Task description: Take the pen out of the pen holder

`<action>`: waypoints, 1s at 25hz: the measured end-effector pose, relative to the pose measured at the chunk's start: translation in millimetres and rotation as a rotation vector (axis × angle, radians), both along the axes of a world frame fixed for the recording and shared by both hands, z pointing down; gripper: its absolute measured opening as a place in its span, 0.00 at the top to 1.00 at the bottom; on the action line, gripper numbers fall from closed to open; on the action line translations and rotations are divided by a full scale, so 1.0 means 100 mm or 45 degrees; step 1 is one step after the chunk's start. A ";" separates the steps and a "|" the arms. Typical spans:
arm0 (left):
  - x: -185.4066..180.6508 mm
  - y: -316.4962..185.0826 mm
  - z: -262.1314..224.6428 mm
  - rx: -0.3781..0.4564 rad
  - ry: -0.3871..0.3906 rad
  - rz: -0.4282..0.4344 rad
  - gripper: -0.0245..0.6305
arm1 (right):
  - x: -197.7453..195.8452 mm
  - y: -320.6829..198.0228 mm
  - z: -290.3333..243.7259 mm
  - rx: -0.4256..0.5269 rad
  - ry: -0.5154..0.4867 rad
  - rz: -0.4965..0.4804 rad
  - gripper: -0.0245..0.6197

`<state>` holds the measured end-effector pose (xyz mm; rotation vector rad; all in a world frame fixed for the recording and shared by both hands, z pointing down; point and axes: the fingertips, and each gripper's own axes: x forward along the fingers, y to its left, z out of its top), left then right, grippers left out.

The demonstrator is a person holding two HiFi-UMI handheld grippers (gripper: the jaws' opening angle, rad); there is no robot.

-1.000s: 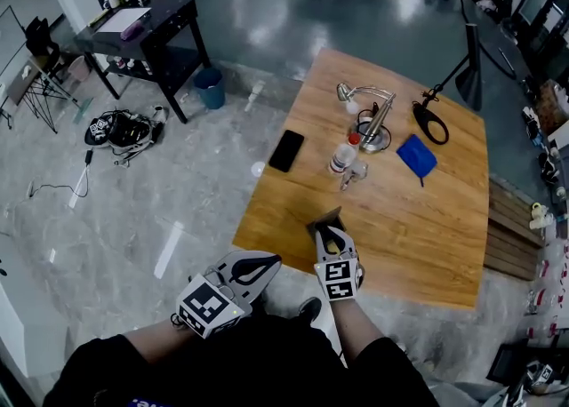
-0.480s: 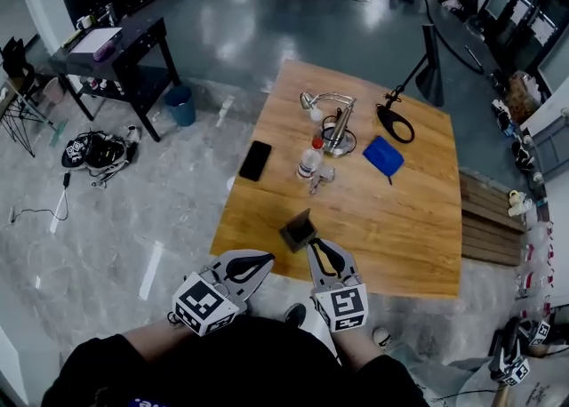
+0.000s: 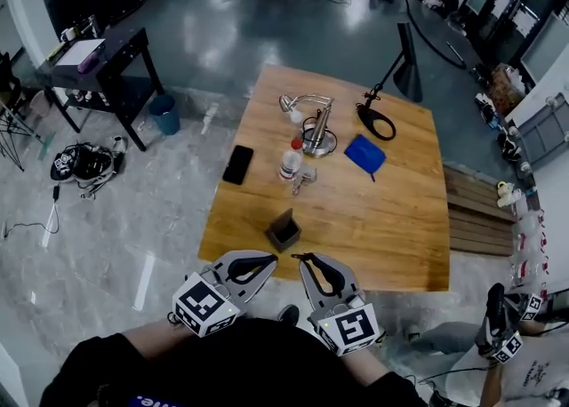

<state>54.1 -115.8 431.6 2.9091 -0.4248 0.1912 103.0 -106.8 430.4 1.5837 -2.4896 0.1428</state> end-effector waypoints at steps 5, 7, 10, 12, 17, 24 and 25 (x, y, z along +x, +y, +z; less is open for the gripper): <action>0.08 0.04 -0.03 0.007 0.001 0.015 0.95 | -0.03 0.07 -0.12 0.082 0.015 -0.022 0.87; 0.10 0.05 -0.01 0.006 -0.004 0.017 0.95 | -0.03 0.09 -0.10 0.084 0.012 -0.026 0.87; 0.11 0.06 0.01 0.005 -0.009 0.014 0.95 | -0.02 0.10 -0.08 0.086 0.014 -0.033 0.87; 0.12 0.06 0.02 0.003 -0.010 0.011 0.95 | -0.03 0.11 -0.08 0.086 0.013 -0.036 0.87; 0.09 0.10 0.01 0.001 -0.014 0.007 0.95 | -0.07 0.15 -0.13 0.096 0.006 -0.044 0.87; 0.08 0.10 0.01 -0.001 -0.018 -0.003 0.95 | -0.09 0.15 -0.14 0.098 0.006 -0.054 0.87; 0.07 0.10 0.01 -0.001 -0.019 -0.005 0.95 | -0.09 0.15 -0.14 0.096 0.006 -0.055 0.87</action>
